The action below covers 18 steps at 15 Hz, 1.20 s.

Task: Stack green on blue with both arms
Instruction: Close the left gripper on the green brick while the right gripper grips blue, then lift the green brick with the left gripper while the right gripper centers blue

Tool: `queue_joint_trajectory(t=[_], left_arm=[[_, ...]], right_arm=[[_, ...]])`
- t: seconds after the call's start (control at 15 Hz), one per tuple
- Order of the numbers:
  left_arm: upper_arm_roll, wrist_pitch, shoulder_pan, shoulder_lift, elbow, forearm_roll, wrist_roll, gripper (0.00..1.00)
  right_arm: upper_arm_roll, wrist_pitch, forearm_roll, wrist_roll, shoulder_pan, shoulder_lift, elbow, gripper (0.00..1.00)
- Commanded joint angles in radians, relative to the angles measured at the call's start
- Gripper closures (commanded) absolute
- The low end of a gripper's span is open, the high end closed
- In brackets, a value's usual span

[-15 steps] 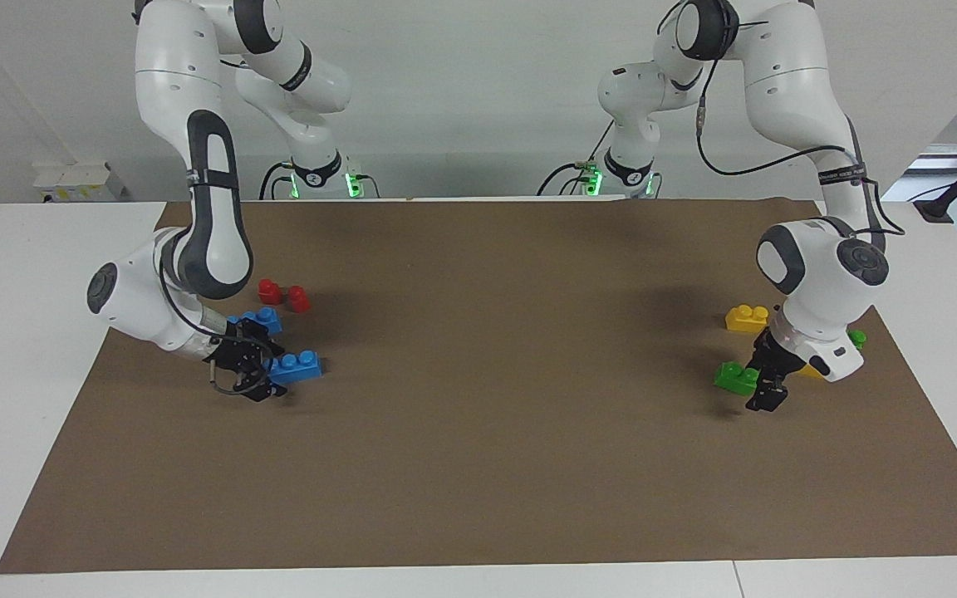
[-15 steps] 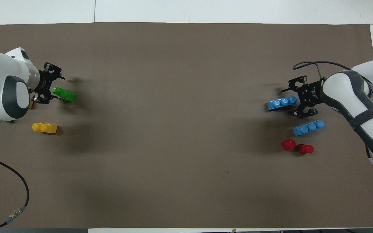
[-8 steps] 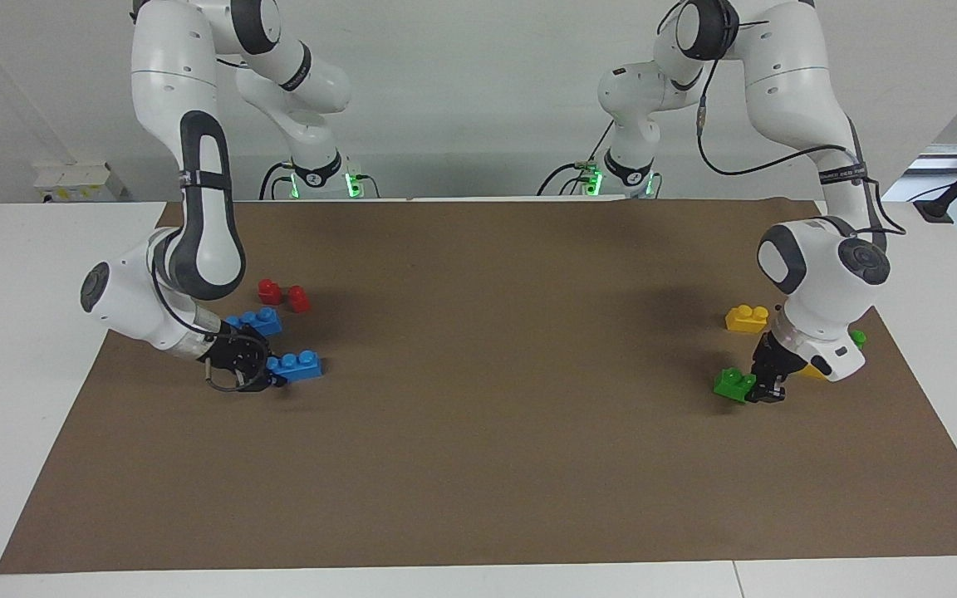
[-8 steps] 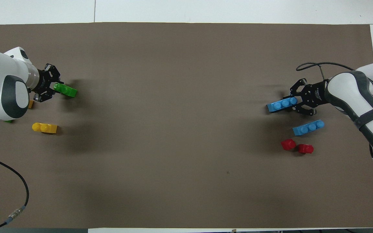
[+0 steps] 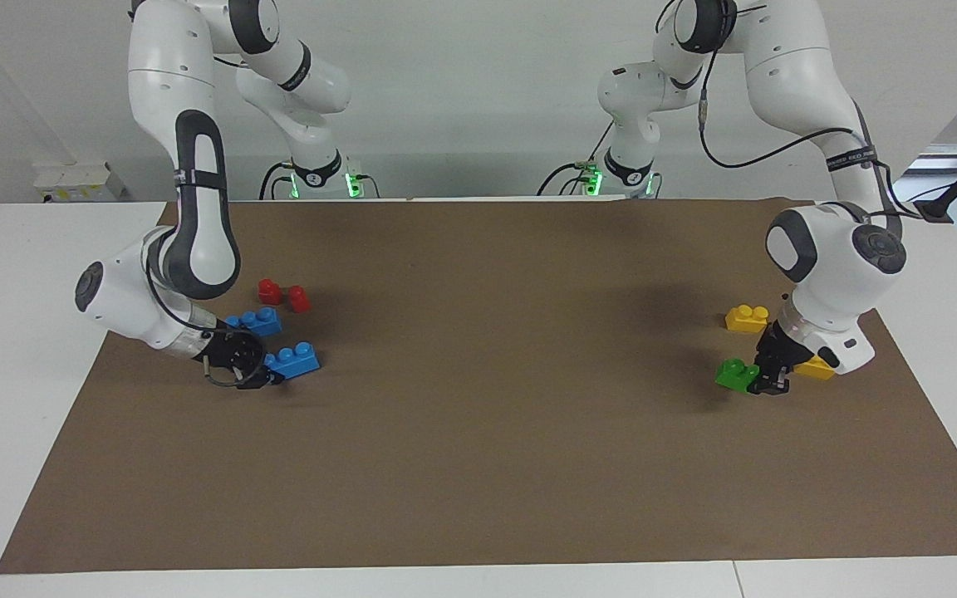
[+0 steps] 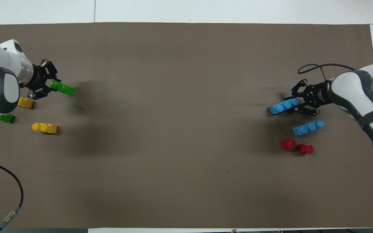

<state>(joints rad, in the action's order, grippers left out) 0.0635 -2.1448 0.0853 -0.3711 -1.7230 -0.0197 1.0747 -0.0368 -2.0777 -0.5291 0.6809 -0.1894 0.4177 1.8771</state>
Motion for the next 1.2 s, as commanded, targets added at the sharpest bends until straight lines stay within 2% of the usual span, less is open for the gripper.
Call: queue_joint_trajectory(t=[0.0, 0.2, 0.4, 0.67, 0.87, 1.13], left_arm=[[-0.008, 0.107, -0.038, 0.084, -0.004, -0.006, 0.042, 1.00], [-0.007, 0.201, -0.068, 0.145, 0.006, -0.003, 0.134, 1.00], [-0.004, 0.304, -0.107, 0.208, 0.026, -0.005, 0.246, 1.00], [0.007, 0.439, -0.147, 0.236, 0.103, -0.006, 0.396, 1.00], [0.024, 0.500, -0.147, 0.290, 0.111, -0.013, 0.479, 1.00], [0.059, 0.513, -0.154, 0.308, 0.099, -0.013, 0.686, 1.00]], right_arm=[[-0.008, 0.067, -0.026, 0.018, 0.040, -0.026, -0.074, 1.00], [-0.018, 0.051, -0.046, 0.375, 0.164, -0.069, -0.125, 1.00], [-0.017, 0.041, -0.069, 0.618, 0.333, -0.073, -0.174, 1.00], [-0.017, -0.157, -0.062, 0.995, 0.569, -0.069, -0.171, 1.00], [-0.018, -0.255, -0.065, 1.088, 0.680, -0.063, -0.116, 1.00], [-0.020, -0.315, -0.078, 1.117, 0.732, -0.016, -0.079, 1.00]])
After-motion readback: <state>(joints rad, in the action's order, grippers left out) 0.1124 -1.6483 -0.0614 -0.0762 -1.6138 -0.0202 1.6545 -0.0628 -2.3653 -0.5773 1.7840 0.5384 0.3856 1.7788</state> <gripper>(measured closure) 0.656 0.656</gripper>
